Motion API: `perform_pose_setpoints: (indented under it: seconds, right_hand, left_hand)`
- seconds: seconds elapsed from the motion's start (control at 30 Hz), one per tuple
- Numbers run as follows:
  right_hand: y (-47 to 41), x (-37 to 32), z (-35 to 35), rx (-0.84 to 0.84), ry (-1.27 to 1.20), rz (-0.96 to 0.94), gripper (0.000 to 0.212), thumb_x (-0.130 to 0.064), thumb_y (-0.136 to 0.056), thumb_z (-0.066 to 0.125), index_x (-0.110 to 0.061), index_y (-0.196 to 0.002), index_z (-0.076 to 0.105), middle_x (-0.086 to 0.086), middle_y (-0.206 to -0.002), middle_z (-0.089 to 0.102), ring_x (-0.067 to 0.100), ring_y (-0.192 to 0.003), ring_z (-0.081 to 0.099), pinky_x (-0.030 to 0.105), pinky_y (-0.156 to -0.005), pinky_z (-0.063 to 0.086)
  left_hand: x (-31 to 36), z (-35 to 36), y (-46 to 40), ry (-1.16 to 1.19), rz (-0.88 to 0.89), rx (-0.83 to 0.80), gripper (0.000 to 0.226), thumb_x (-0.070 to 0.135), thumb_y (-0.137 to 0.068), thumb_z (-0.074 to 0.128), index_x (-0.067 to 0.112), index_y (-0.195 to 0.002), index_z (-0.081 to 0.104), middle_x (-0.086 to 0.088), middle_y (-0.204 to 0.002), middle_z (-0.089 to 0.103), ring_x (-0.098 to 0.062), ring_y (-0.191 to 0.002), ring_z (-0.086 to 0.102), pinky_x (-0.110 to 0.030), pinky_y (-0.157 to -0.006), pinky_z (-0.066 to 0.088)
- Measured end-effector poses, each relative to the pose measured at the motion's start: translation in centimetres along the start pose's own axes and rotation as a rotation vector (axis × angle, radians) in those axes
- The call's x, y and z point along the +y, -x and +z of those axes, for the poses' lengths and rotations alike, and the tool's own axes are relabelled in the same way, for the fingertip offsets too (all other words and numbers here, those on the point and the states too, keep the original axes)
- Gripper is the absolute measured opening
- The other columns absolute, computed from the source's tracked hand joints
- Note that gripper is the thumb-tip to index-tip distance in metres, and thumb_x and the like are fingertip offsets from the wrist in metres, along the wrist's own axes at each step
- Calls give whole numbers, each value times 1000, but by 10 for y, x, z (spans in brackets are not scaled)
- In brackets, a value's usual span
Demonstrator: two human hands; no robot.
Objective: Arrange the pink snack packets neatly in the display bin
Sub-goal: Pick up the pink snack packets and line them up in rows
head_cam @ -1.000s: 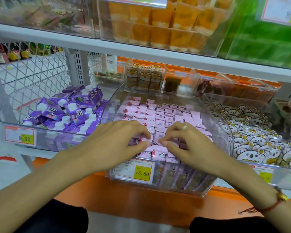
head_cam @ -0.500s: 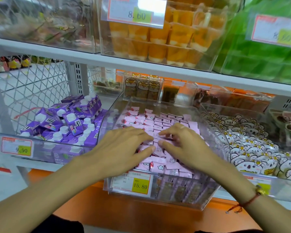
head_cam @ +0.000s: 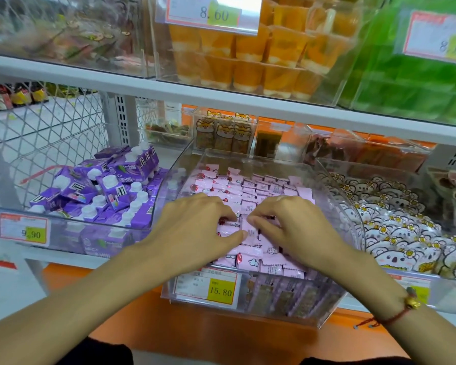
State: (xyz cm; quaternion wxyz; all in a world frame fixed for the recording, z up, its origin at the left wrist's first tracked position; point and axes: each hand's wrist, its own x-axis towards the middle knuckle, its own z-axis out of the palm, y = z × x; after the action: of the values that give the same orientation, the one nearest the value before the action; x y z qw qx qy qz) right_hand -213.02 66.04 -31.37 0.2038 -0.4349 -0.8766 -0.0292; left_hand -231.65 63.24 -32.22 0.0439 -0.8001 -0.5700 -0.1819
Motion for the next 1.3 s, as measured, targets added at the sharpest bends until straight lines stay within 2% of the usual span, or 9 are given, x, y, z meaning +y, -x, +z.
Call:
perform_pose_setpoints:
  seconds: [0.1, 0.3, 0.43, 0.57, 0.7, 0.87, 1.07, 1.2, 1.3]
  right_hand:
    - [1, -2, 3, 68, 118, -53, 27, -38, -98, 42, -25, -97, 65, -6, -92, 66, 19, -87, 59, 29, -58, 29]
    - [3, -4, -1, 378, -99, 11, 19, -27, -96, 52, -16, -96, 67, -4, -84, 69, 15, -71, 62, 33, -61, 50]
    - [2, -4, -10, 612, -367, 127, 11, -21, -97, 49, -22, -90, 58, -18, -76, 56, 1, -68, 54, 12, -60, 41]
    - [6, -2, -21, 802, -521, 259, 16, -21, -101, 42, -19, -88, 52, 6, -71, 57, 22, -59, 54, 29, -53, 44]
    - [7, -5, -23, 649, -994, 529, 23, -20, -101, 41, -9, -90, 58, 9, -83, 64, 10, -64, 62, 19, -55, 51]
    - [5, -11, -23, 425, -1318, 652, 27, -21, -99, 45, -2, -102, 62, 11, -91, 69, 9, -66, 67, 15, -58, 53]
    - [13, -16, -27, 397, -675, 330, 26, -40, -91, 56, -30, -115, 53, -18, -110, 55, -3, -103, 52, 10, -84, 39]
    - [16, -23, -21, 152, -315, 14, 55, -40, -84, 65, -34, -134, 44, -22, -128, 41, -2, -124, 31, 2, -97, 19]
    - [11, -22, -16, 199, -208, -27, 42, -28, -87, 66, -22, -127, 55, -8, -119, 52, 8, -110, 41, 15, -90, 31]
  left_hand:
    - [1, -1, -2, -4, -32, -37, 51, 73, -80, 39, 42, -113, 63, 18, -112, 63, -7, -108, 51, -27, -66, 31]
    - [3, -3, -3, -26, -44, -74, 56, 76, -78, 35, 41, -111, 64, 16, -110, 63, -10, -106, 52, -28, -65, 32]
    - [2, -4, -1, -7, -35, -53, 52, 72, -82, 39, 40, -115, 62, 18, -113, 62, -7, -107, 52, -26, -65, 31]
    - [2, -3, 3, 134, -51, 14, 60, 76, -77, 41, 41, -125, 51, 20, -125, 58, -5, -110, 54, -24, -70, 36]
    - [2, -7, 6, 474, 60, 136, 76, 64, -74, 64, 51, -138, 26, 31, -136, 39, 8, -114, 45, -22, -85, 42]
    - [3, -15, 8, 641, 153, 302, 41, 44, -81, 64, 38, -121, 57, 21, -113, 60, 3, -99, 57, -12, -73, 48]
    - [2, -21, 7, 902, -159, 327, 34, 61, -75, 57, 36, -94, 71, -12, -78, 69, -33, -74, 65, -47, -68, 54]
    - [3, -19, 7, 766, -252, 339, 35, 70, -73, 57, 39, -86, 66, 13, -65, 69, -6, -63, 65, -36, -67, 53]
    - [6, -19, 5, 769, -243, 301, 41, 75, -76, 49, 38, -90, 60, 21, -67, 69, 0, -62, 64, -32, -65, 49]
